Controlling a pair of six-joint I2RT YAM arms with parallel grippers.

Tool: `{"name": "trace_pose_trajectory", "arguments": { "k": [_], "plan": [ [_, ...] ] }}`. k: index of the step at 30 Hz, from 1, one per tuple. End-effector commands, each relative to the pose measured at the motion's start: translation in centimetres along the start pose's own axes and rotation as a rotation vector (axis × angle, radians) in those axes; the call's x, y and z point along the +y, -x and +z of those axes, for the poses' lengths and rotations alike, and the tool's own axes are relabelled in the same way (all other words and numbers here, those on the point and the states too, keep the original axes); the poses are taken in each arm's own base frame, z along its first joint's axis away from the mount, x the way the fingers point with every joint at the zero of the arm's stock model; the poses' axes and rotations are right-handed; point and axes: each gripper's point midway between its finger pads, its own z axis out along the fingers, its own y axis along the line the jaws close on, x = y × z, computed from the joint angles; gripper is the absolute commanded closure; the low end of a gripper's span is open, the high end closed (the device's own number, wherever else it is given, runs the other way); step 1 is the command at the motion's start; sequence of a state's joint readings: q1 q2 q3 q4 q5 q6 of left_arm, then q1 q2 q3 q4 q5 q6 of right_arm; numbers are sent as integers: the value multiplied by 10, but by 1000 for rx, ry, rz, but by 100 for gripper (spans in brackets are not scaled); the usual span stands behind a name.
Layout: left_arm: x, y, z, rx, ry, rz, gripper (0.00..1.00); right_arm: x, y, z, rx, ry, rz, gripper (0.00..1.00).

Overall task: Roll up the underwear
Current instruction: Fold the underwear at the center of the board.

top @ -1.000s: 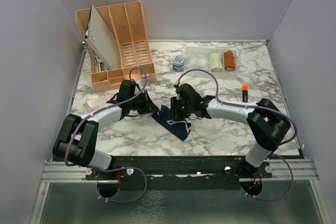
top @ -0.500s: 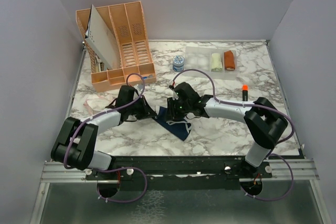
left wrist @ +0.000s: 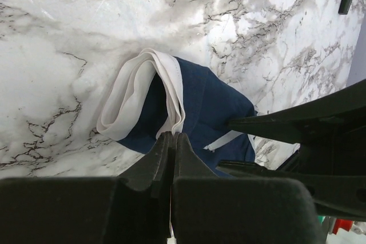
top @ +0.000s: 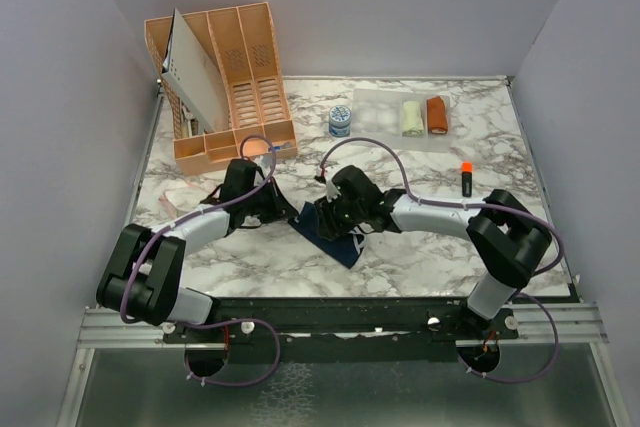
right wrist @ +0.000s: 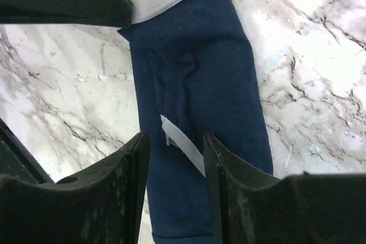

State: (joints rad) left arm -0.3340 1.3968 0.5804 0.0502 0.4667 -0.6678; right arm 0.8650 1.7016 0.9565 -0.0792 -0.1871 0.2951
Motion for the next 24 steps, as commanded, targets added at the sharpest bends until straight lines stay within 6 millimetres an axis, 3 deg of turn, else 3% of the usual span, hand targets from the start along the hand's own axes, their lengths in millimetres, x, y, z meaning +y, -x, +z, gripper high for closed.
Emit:
{"name": "trace_pose_trajectory", "arguments": {
  "k": [1, 8, 19, 24],
  "plan": [
    [-1, 9, 1, -13, 9, 21, 100, 2, 18, -5, -82, -16, -187, 54],
    [-1, 11, 3, -8, 15, 24, 100, 10, 30, -8, -125, -44, -315, 56],
    [-2, 13, 5, 0, 13, 33, 100, 0, 12, 12, -61, -76, -350, 62],
    [-2, 11, 7, 13, 6, 34, 100, -8, 14, 20, -65, -107, -402, 65]
  ]
}}
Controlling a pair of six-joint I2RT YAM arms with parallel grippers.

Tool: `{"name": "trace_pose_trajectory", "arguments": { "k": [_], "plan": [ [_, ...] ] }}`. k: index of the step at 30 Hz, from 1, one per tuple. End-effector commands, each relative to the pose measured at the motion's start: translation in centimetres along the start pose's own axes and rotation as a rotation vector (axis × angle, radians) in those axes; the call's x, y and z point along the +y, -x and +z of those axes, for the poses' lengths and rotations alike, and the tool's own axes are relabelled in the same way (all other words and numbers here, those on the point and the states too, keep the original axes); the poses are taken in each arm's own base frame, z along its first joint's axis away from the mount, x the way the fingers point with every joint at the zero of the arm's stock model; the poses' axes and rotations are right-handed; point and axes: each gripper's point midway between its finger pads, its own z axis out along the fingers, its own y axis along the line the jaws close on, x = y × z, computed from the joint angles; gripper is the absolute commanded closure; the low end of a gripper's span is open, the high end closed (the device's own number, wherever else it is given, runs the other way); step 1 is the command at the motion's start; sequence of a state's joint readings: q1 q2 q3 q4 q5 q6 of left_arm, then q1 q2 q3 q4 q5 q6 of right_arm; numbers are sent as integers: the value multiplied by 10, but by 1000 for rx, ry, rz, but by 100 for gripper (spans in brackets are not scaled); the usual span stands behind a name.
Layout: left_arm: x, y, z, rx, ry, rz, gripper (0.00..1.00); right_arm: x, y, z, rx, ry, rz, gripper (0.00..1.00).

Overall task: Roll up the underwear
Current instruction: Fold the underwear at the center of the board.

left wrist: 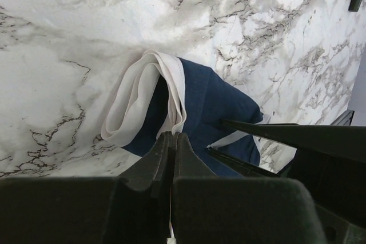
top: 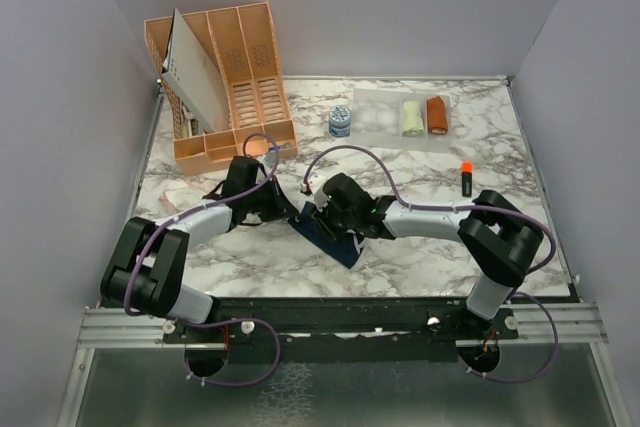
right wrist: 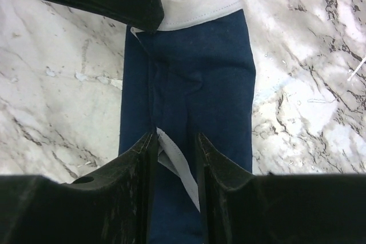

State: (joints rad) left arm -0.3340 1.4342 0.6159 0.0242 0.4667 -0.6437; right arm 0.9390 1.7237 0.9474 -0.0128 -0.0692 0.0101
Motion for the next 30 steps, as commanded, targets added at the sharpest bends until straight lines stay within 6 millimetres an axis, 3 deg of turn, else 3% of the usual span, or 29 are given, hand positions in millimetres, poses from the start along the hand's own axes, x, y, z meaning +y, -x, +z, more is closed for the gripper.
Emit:
{"name": "trace_pose_trajectory", "arguments": {
  "k": [1, 5, 11, 18, 30],
  "plan": [
    [-4, 10, 2, -8, -8, 22, 100, -10, 8, 10, -13, -51, -64, 65],
    [-3, 10, 2, -10, -7, 23, 100, -8, 3, 11, -2, -44, -79, 69],
    [-1, 10, 4, -4, -4, 20, 100, -1, 10, 6, -19, -34, -88, 60],
    [0, 9, 5, 1, -5, 18, 100, 7, 25, -6, -70, -27, -95, 60],
    [-1, 10, 5, 3, -10, 18, 100, -2, -6, 15, 26, -83, -122, 69]
  ]
}}
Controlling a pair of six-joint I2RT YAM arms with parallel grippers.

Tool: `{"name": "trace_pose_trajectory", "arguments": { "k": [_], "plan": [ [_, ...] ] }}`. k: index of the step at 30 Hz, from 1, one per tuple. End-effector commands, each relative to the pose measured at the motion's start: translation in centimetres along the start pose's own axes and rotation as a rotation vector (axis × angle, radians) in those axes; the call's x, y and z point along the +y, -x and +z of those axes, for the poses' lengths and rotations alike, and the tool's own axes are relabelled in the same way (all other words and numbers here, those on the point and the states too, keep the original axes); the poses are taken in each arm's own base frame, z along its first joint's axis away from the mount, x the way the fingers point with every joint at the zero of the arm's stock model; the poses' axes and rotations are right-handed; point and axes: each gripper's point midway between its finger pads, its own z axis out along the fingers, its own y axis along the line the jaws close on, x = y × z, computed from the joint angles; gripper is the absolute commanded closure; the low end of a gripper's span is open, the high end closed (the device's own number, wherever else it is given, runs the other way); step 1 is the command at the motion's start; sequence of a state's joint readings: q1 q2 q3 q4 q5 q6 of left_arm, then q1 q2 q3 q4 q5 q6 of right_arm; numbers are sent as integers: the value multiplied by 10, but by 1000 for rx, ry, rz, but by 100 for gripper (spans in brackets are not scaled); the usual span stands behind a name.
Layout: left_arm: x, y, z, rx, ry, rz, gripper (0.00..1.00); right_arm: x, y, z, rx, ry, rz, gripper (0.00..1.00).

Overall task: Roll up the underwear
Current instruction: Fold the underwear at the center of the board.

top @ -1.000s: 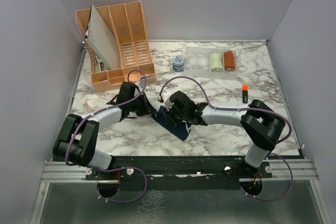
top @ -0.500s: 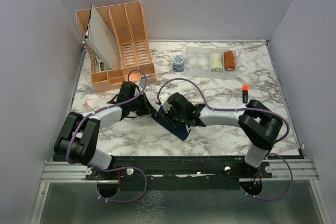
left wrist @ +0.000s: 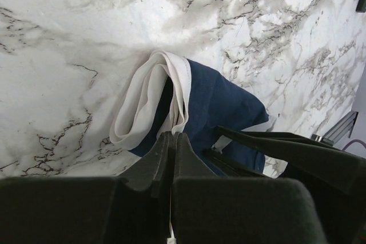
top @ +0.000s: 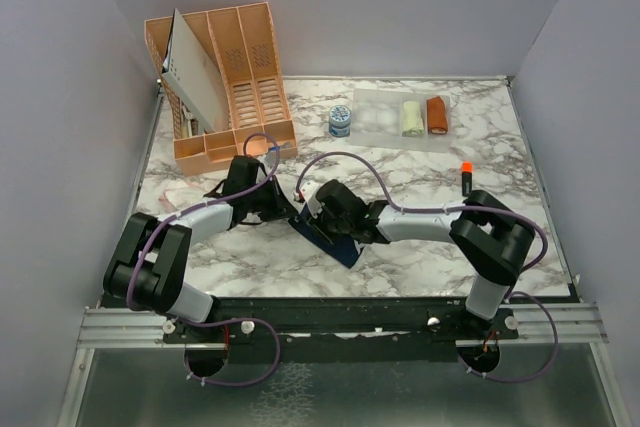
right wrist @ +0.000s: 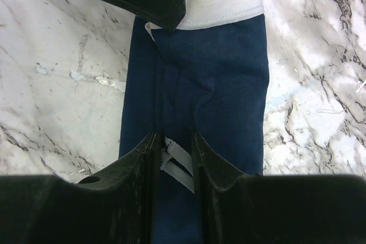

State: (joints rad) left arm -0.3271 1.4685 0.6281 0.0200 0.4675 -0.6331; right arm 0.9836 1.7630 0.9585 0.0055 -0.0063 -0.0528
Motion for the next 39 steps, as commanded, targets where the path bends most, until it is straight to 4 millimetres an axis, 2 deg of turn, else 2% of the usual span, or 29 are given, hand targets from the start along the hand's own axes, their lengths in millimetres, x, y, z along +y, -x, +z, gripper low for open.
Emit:
{"name": "trace_pose_trajectory", "arguments": {
  "k": [1, 8, 14, 17, 24, 29, 36, 39],
  "plan": [
    [-7, 9, 0, -12, -26, 23, 100, -7, -4, 5, 19, -57, -29, 69],
    [-7, 10, 0, -11, -25, 25, 100, -13, -8, 7, 34, -88, -42, 78],
    [-7, 11, 0, -13, -26, 25, 100, -10, 4, -2, -8, -73, -31, 99],
    [-10, 14, 0, -15, -34, 30, 100, -7, 18, -10, -44, -56, -22, 100],
    [-13, 25, -7, -32, -38, 46, 100, -4, 33, -39, -73, -36, -20, 100],
    [-8, 21, -7, -19, -27, 40, 100, 7, 24, -45, -34, 25, -32, 100],
    [4, 7, -1, 13, -24, 31, 100, 20, -11, -32, 74, 95, -16, 100],
    [7, 4, 2, 28, -21, 32, 100, 26, -19, -27, 94, 124, -1, 100]
  ]
}}
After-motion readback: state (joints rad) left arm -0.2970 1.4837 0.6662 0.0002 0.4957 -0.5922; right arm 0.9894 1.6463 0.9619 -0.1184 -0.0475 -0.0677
